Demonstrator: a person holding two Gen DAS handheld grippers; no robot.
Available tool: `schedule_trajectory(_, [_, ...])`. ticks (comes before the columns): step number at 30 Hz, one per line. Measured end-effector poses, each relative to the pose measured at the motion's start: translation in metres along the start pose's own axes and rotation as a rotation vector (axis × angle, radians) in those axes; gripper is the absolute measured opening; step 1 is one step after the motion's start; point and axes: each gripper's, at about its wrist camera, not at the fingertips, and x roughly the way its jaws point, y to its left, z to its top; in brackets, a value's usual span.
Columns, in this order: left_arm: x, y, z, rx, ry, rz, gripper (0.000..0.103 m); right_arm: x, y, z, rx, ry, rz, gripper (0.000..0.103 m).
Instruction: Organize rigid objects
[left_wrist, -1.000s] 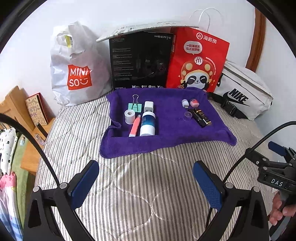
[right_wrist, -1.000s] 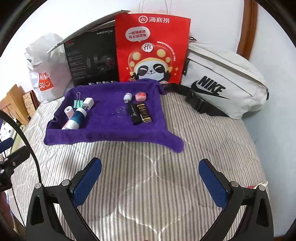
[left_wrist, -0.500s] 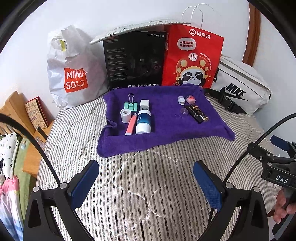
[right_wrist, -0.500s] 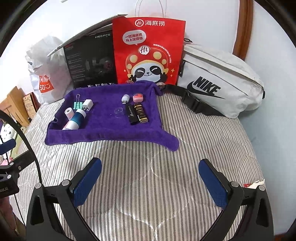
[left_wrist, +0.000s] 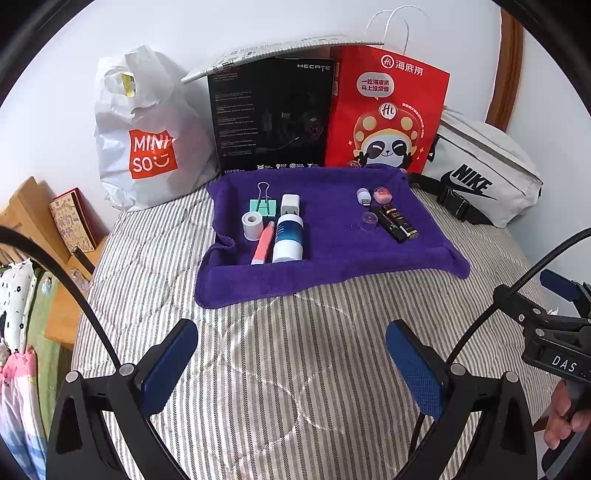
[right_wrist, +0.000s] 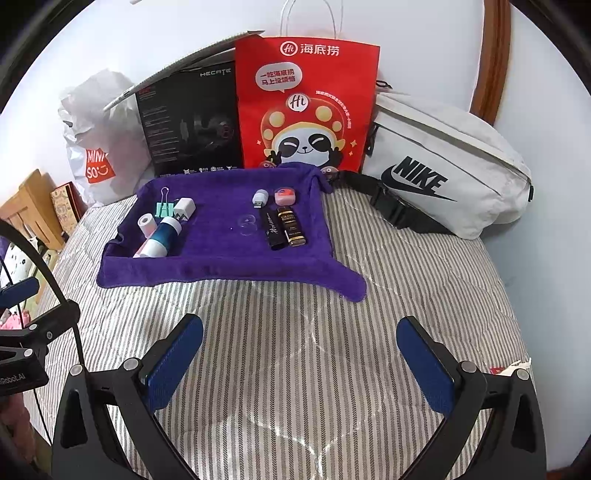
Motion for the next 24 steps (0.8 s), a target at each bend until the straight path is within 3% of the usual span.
schedule_trajectory(24, [0.0015, -0.0009, -0.0023, 0.005, 0.01, 0.003, 0.103, -0.0005, 0.0018, -0.0007, -0.012, 0.004, 0.003, 0.103])
